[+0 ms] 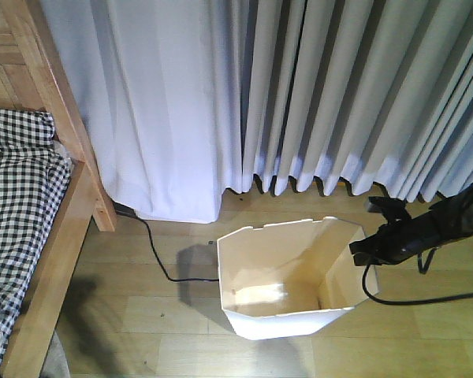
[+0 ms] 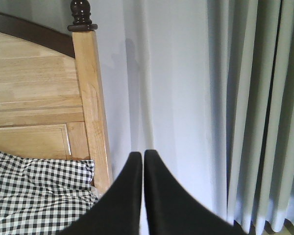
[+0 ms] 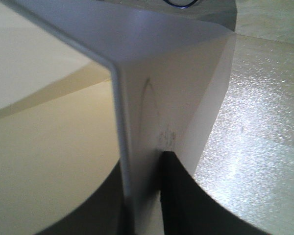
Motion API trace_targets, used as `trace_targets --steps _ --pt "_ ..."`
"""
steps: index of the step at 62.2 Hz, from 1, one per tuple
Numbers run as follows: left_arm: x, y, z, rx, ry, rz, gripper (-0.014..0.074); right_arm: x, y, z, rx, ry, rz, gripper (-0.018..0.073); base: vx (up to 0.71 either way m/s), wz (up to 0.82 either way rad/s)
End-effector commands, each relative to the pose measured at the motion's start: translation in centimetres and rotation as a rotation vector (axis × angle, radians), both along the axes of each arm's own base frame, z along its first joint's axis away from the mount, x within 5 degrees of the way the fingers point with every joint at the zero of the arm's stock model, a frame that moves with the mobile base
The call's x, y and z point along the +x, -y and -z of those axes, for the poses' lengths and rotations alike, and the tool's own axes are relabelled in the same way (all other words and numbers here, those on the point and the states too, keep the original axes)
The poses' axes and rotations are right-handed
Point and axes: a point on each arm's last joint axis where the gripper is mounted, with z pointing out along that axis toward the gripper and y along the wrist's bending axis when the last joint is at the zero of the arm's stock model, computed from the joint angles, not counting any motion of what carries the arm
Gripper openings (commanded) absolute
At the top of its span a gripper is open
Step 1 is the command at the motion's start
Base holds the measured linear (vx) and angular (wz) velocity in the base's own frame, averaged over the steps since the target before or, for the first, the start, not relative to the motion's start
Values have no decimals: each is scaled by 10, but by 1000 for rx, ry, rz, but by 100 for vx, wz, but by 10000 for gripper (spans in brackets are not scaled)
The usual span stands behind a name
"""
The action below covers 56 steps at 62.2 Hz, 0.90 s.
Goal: Move trash bin to bedside with robot
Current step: 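Lower the bin to the floor beside the bed with the right gripper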
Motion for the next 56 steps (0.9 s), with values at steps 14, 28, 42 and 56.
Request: trace_targets --steps 14,28,42,56 --pt "0 1 -3 -23 69 9 -6 40 -4 27 185 -61 90 2 0 0" --pt "0 1 -3 -23 69 9 -6 66 3 65 170 -88 73 10 0 0" --pt "0 1 -3 -23 69 9 -6 88 7 94 178 -61 95 15 0 0" --pt "0 1 -3 -23 69 9 -6 92 8 115 175 -102 79 22 0 0"
